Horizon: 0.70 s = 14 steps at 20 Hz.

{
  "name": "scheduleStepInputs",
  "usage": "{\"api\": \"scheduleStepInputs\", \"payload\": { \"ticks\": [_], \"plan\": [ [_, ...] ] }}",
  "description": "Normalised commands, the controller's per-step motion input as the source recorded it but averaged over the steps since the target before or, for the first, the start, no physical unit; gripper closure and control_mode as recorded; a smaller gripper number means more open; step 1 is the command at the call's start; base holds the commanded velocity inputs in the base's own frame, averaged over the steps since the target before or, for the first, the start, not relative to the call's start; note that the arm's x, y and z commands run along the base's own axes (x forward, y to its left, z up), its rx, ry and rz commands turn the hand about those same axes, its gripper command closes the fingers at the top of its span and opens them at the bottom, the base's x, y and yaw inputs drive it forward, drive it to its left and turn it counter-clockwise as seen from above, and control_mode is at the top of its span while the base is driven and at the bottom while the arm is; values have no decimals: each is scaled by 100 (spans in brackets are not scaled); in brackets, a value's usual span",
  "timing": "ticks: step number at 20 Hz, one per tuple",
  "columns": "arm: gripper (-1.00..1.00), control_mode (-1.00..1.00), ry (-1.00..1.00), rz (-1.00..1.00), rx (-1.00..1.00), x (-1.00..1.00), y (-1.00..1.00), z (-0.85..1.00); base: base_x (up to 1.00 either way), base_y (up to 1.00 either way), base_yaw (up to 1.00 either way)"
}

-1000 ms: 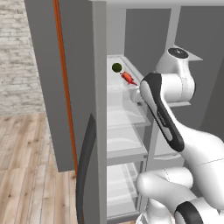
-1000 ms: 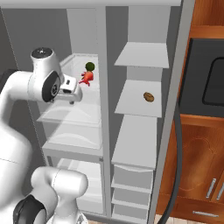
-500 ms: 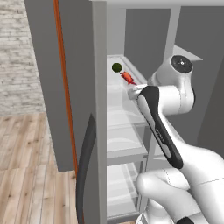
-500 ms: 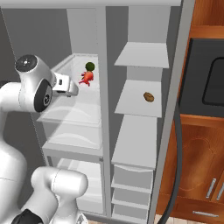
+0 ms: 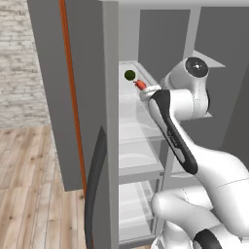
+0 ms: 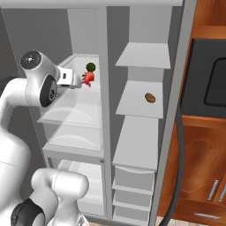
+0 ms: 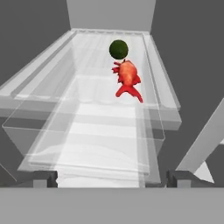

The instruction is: There's a fish in the fridge that needs to be moved to the freezer for freezing. Pick up the fish from the fridge, place it on any shelf in the freezer, and close the fridge and freezer doors when done.

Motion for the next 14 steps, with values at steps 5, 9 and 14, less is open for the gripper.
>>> {"api": "scheduleStepInputs", "payload": {
  "ticks": [5, 9, 14],
  "plan": [
    [-100, -100, 0, 0, 0, 56, 0, 3, 0, 0, 0],
    [-100, -100, 0, 0, 0, 62, 0, 0, 0, 0, 0],
    [-100, -100, 0, 0, 0, 52, 0, 0, 0, 0, 0]
  ]
}}
